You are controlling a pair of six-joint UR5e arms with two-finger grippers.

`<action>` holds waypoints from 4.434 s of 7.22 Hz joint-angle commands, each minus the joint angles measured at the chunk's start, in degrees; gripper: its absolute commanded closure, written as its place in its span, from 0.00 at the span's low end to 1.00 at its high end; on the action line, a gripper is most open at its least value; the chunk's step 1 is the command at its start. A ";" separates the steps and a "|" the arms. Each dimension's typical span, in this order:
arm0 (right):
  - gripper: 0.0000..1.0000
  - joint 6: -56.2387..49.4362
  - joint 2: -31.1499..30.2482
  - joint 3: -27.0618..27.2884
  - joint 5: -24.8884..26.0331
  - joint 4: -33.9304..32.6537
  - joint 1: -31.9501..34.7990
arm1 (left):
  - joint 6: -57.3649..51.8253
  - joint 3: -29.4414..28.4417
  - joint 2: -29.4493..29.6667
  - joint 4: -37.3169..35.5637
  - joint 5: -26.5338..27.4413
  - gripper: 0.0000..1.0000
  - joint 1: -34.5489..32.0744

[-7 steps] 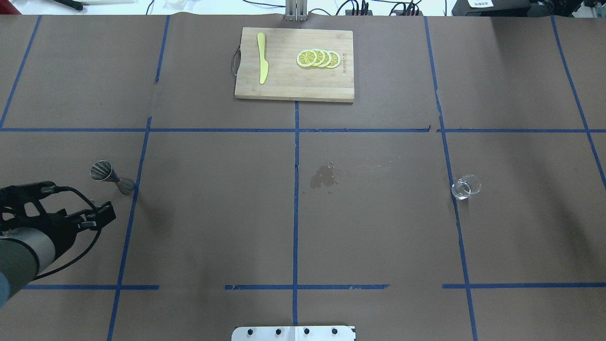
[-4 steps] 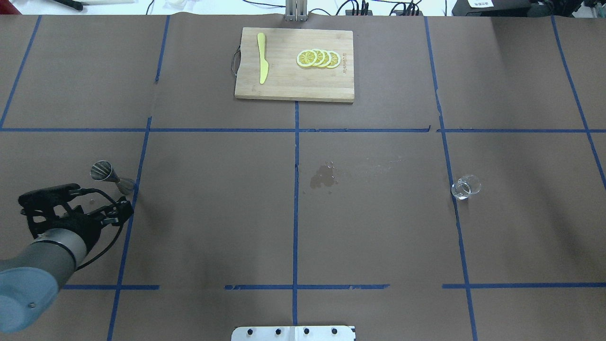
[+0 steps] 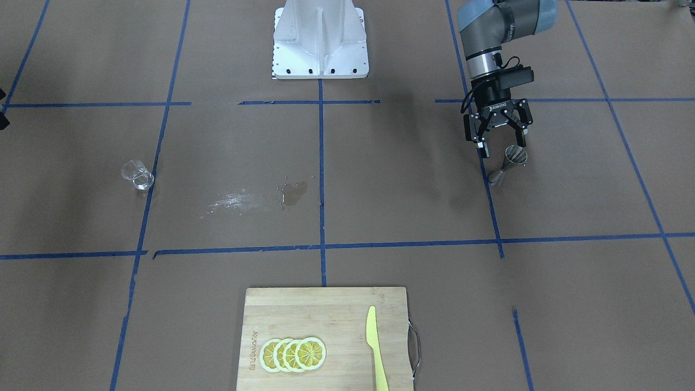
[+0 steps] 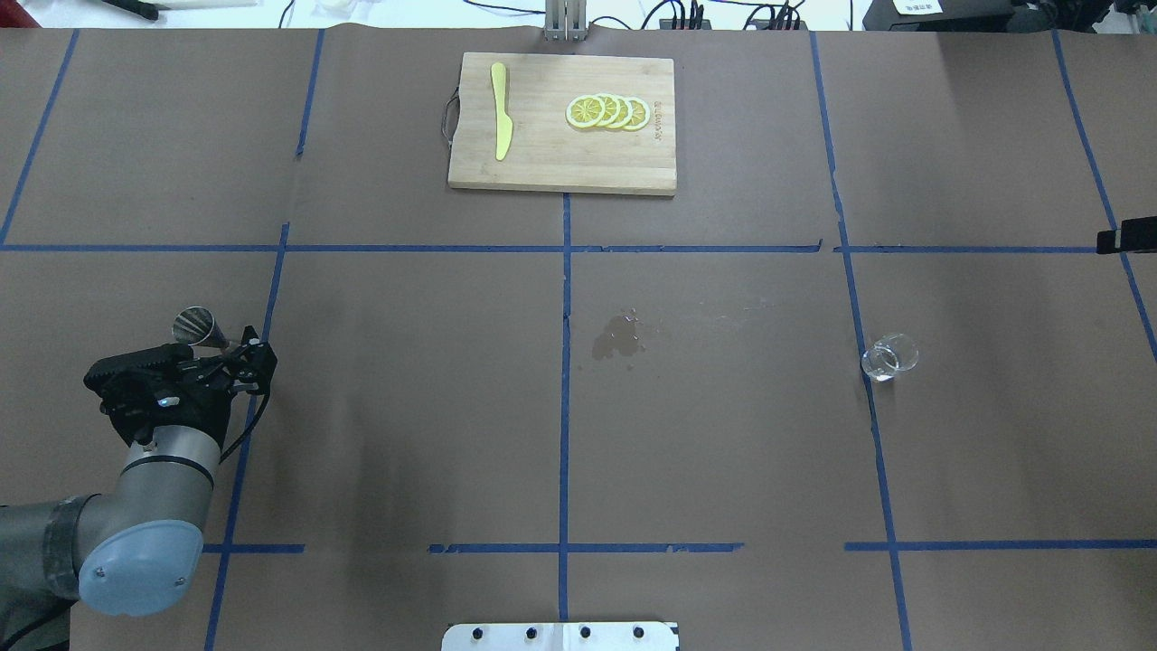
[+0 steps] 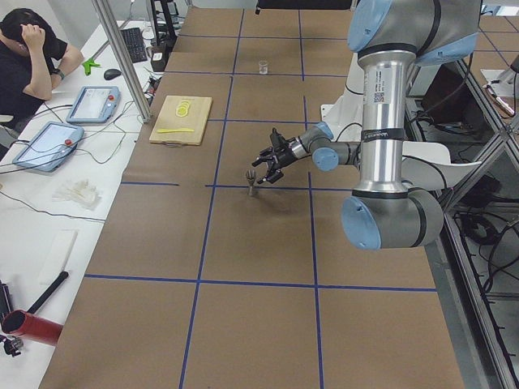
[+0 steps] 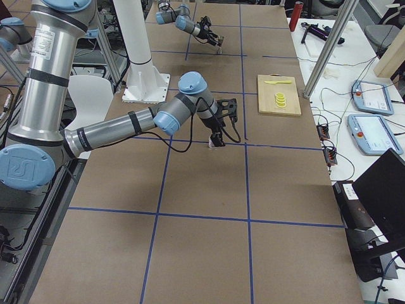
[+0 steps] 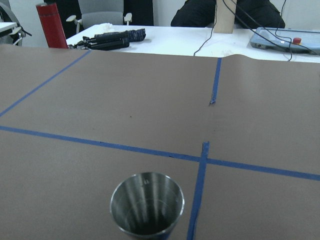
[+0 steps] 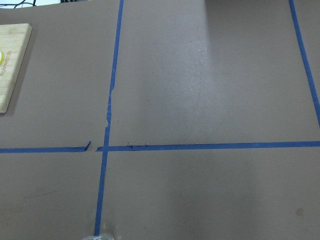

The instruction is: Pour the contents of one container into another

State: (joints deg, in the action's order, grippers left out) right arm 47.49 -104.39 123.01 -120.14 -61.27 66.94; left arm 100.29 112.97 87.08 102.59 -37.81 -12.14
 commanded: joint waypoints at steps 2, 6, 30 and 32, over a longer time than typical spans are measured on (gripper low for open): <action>0.00 1.72 -0.73 1.26 1.58 1.07 -2.94 | 1.93 -3.54 0.45 0.33 3.61 0.00 2.02; 0.00 2.51 -2.57 3.89 1.66 1.07 -4.79 | 2.02 -9.07 4.49 0.32 5.46 0.06 2.12; 0.00 16.31 -11.09 8.91 38.33 13.64 -36.39 | -16.31 -1.79 10.99 9.11 1.88 1.00 -5.44; 0.00 24.79 -11.10 5.51 59.18 13.90 -49.37 | -25.03 -1.96 11.79 16.02 0.72 1.00 -5.88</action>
State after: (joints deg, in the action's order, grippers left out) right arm 67.57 -115.40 130.72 -74.25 -47.75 25.57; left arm 79.49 111.07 98.45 115.01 -36.32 -17.79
